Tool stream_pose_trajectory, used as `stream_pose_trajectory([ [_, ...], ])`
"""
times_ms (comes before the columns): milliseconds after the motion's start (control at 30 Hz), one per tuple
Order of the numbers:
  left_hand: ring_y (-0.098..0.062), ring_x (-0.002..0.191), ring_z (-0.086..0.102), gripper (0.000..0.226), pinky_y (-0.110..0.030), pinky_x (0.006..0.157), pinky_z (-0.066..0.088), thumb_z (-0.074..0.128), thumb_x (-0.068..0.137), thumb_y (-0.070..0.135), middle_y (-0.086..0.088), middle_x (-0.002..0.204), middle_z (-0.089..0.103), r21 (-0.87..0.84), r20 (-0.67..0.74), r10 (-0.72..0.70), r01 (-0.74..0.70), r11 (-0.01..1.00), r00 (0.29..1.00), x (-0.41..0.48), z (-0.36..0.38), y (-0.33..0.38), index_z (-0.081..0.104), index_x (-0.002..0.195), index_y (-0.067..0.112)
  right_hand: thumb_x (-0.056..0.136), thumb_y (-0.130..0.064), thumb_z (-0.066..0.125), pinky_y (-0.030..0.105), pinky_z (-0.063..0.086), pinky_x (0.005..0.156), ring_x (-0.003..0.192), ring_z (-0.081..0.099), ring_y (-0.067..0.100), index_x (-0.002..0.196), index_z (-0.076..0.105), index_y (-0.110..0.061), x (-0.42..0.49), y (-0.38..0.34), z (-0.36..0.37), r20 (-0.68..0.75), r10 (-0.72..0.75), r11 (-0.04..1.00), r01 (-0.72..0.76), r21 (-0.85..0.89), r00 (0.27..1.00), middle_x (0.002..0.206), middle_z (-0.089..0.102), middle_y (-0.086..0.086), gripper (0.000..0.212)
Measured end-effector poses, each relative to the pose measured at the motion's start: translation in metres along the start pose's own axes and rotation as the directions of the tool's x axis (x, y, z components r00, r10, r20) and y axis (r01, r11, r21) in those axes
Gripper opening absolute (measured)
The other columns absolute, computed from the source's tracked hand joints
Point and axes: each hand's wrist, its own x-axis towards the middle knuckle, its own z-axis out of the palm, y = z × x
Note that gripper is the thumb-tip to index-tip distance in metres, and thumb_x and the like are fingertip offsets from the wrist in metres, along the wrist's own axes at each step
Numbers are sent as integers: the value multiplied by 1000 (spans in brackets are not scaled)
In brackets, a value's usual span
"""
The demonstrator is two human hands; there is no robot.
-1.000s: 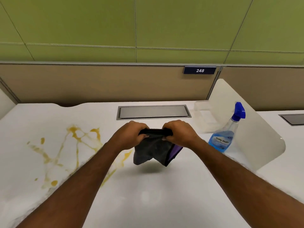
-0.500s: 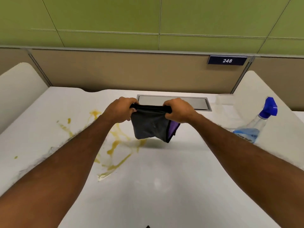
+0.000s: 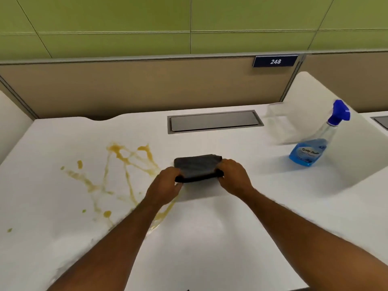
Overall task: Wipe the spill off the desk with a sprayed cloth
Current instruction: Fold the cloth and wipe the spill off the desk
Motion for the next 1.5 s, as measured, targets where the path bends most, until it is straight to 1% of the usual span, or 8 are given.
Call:
stream_pose_trajectory([
  [433,-18,115,50,32,-28,85,46,57,90,26,5,127,51,216,228,58,-108,970,972,-51,57,-19,58,122,20,72,-37,46,29,35,62,68,53,22,70,52,-18,-46,3,40,98,149,988,-152,20,984,72,55,-1,21],
  [567,-22,137,39,55,-34,109,36,49,94,47,0,150,41,295,173,48,-99,950,984,-76,65,-14,46,143,22,87,-47,55,37,50,84,103,58,25,110,59,-18,-11,-13,56,50,142,986,-145,78,989,112,61,5,37],
  [667,-26,153,8,72,-46,122,9,31,93,67,-1,165,14,325,269,45,-135,936,962,-110,85,-9,30,152,27,86,-68,46,61,22,113,146,18,38,147,30,-33,11,-27,76,229,149,987,-159,24,962,158,22,9,72],
  [767,-30,152,-11,84,-56,117,-5,20,87,81,-2,166,-1,351,341,27,-154,924,940,-142,112,-2,19,156,33,73,-92,24,73,-7,108,148,-20,38,149,-3,-51,12,-27,100,353,156,988,-147,-52,923,163,-18,2,91],
  [867,-32,152,-3,86,-60,114,0,24,86,83,-3,166,1,374,299,-25,-93,923,954,-156,127,3,20,156,32,67,-96,6,76,-9,107,147,-23,37,148,-13,-50,7,-17,114,306,128,981,-76,-178,943,162,-22,5,95],
  [1167,-22,154,-5,85,-61,118,5,29,87,81,1,167,-2,372,246,-42,-54,927,968,-160,137,-2,14,156,34,71,-93,5,72,-10,109,149,-15,38,152,-1,-45,65,-13,122,273,76,981,-23,-193,959,164,-12,6,95],
  [1367,-21,154,-6,84,-61,118,8,30,86,81,4,167,-1,370,219,-48,-38,928,974,-161,135,0,17,156,35,83,-83,10,68,-1,115,152,-7,24,149,17,-50,38,37,107,300,-280,942,321,-95,912,165,4,-7,74],
  [1500,-20,154,-3,84,-60,119,8,34,85,81,5,167,1,362,166,-27,-36,932,986,-160,139,-3,19,155,36,90,-73,22,71,1,113,151,-2,31,149,25,-40,66,46,105,217,-81,985,111,-130,973,165,9,-2,68],
])
